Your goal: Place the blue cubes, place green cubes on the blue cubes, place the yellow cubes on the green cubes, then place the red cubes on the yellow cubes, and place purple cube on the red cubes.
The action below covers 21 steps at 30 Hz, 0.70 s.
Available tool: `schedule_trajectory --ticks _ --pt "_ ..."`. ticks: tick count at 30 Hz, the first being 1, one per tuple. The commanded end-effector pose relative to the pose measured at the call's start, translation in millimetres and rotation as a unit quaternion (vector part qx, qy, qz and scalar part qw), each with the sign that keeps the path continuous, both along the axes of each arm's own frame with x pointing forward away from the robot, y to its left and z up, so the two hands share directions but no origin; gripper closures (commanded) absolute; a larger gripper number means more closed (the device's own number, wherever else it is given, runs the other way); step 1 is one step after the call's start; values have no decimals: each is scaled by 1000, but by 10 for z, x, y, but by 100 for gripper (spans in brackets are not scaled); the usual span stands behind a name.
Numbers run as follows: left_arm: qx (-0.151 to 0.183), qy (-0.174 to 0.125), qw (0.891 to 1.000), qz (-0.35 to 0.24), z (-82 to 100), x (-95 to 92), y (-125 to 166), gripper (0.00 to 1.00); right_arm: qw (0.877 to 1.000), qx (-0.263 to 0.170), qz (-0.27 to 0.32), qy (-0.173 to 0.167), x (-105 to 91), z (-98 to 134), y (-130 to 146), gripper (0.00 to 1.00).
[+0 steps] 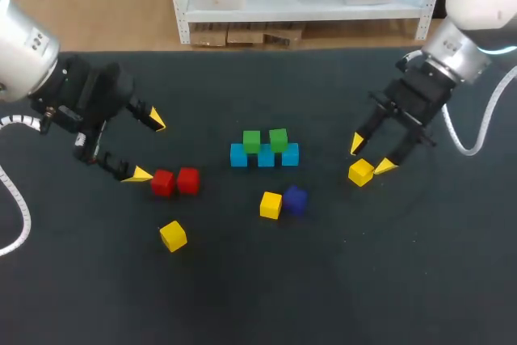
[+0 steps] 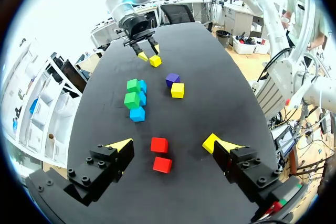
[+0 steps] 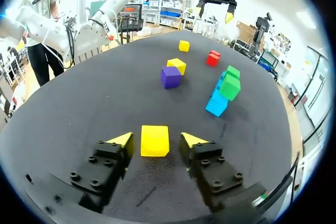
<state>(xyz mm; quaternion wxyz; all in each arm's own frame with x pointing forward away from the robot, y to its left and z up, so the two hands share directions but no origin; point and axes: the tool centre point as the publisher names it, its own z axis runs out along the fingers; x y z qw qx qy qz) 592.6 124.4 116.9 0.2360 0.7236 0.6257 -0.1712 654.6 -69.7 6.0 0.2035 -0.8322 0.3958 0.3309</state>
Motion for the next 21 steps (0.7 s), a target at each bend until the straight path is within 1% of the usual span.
schedule_trajectory --ticks 1,21 --pt "-3 -2 1000 -1 -7 -9 15 0 1000 1 3 3 12 -13 14 51" --pt "-3 -2 1000 -1 -7 -9 15 0 1000 -2 12 10 -16 -51 48 53"
